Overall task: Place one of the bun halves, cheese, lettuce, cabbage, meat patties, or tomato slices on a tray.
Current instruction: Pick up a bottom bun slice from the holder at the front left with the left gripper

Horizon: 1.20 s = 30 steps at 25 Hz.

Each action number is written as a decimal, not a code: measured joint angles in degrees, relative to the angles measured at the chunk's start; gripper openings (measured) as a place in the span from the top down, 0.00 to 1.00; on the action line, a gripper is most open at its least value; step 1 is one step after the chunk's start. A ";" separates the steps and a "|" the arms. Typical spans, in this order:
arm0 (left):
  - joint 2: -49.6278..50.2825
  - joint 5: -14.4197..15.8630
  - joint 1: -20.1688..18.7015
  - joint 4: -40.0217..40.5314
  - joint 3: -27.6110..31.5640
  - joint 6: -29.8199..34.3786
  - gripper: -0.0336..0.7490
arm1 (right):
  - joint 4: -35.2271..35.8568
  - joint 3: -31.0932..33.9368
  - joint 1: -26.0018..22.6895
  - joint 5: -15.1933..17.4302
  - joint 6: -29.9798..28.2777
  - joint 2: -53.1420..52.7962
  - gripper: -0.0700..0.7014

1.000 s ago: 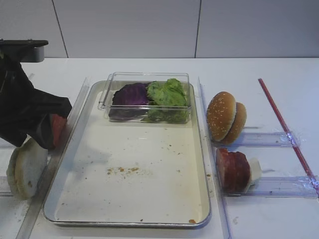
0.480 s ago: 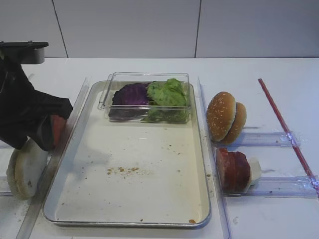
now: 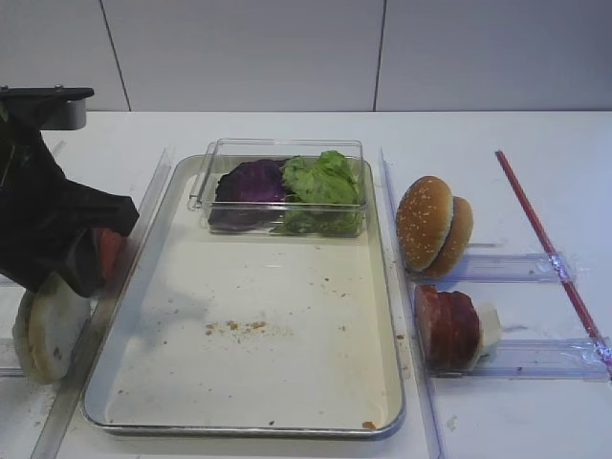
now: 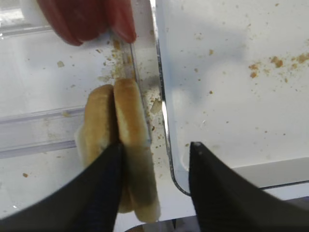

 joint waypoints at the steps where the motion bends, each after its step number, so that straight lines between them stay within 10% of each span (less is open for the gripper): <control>1: 0.00 0.11 0.00 0.00 0.00 0.00 0.57 | 0.00 0.00 0.00 0.00 0.00 0.00 0.27; 30: 2.17 -0.16 0.00 1.31 0.00 0.90 0.69 | 0.00 0.00 0.00 0.00 0.00 0.00 0.27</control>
